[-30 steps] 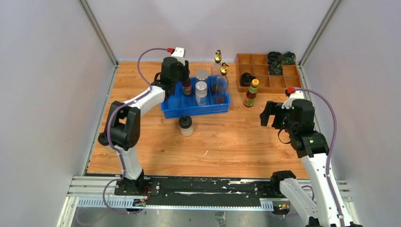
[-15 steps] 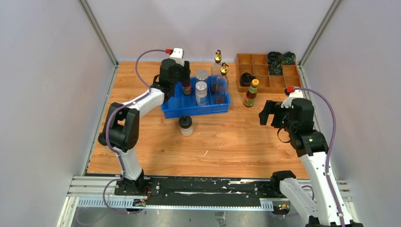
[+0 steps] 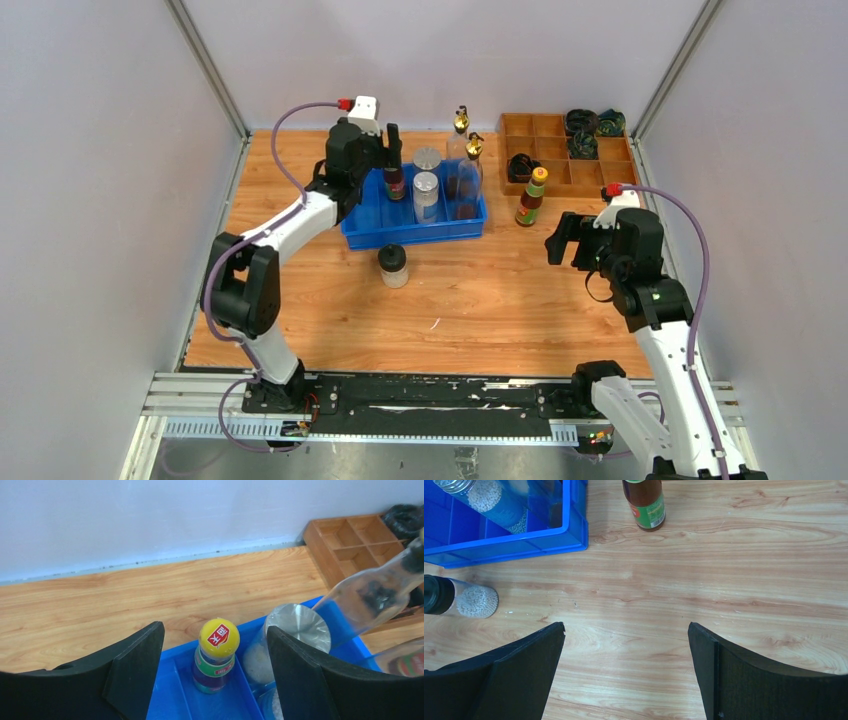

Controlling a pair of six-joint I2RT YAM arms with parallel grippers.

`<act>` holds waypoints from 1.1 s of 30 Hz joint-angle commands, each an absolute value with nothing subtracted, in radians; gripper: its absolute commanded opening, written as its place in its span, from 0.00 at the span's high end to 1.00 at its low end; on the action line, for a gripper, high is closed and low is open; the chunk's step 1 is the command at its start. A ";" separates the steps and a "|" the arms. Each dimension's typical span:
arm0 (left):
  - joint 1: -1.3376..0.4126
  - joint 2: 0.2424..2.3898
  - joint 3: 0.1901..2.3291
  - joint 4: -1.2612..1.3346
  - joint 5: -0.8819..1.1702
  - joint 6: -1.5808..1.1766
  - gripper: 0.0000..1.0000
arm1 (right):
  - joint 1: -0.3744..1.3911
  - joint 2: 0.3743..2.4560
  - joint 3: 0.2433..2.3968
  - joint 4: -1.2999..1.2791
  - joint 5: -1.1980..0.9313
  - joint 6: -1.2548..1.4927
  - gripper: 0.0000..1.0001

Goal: Organize the condiment bottles
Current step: Place the bottle in the storage box, then pick up the bottle from the center of the board.

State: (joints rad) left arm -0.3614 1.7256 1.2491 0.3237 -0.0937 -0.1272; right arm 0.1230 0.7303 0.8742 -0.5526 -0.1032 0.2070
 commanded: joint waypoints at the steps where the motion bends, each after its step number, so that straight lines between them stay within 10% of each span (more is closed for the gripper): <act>1: -0.357 1.616 1.232 0.327 -0.110 -0.146 0.19 | 0.108 0.718 0.862 -0.545 -0.118 0.219 0.00; 20: -0.622 1.239 1.217 0.015 -0.075 -0.169 0.21 | 0.109 0.697 0.897 -0.558 -0.145 0.224 0.00; 33: -0.893 1.474 1.305 0.022 -0.151 -0.119 0.09 | 0.109 0.609 1.021 -0.692 -0.123 0.206 0.00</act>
State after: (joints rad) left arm -0.8501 1.3537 1.2289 0.0380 -0.1249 -0.1547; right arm 0.1230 0.6518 0.9676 -0.6128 -0.1299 0.2157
